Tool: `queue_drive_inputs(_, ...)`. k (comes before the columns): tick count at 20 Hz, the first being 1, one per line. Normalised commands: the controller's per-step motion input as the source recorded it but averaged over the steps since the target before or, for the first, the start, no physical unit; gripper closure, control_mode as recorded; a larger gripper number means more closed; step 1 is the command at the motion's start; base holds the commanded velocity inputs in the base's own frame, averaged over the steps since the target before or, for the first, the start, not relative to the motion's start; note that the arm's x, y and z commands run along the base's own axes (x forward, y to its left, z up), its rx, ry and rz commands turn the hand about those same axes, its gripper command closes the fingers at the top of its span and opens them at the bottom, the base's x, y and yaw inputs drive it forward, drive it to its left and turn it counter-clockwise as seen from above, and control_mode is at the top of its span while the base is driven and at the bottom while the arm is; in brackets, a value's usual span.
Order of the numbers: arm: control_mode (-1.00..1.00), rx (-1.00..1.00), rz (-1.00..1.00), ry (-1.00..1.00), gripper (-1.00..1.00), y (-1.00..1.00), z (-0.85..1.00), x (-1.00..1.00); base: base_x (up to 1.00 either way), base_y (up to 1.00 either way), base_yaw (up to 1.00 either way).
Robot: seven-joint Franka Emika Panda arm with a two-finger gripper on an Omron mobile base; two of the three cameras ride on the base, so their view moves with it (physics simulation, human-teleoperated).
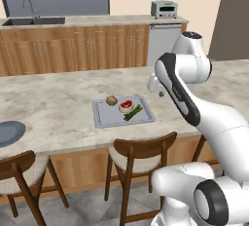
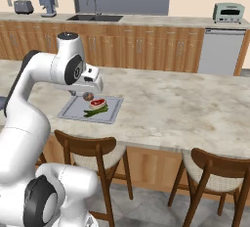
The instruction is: Create a steak meal by picking up the steak and asparagus from the tray and placing them on the plate. Leave the onion on the tray.
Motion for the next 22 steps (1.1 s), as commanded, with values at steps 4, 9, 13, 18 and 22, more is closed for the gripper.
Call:
queue_drive_inputs(4,-1.00,0.00,0.00,0.00,-1.00,0.00,0.00,-0.18,0.00,0.00,0.00)
queue_drive_inputs(9,-1.00,0.00,-0.01,-0.03,-1.00,0.00,-0.12,-0.45,0.00,0.00,0.00)
queue_drive_inputs(13,-1.00,0.00,0.00,-0.04,-1.00,-0.02,-0.04,-0.36,0.00,0.00,0.00)
queue_drive_inputs(18,-1.00,0.00,0.00,0.00,-1.00,0.00,-0.03,-0.22,0.00,0.00,0.00)
queue_drive_inputs(22,-1.00,0.00,0.01,-0.08,-1.00,0.00,-0.08,-0.33,0.00,0.00,0.00)
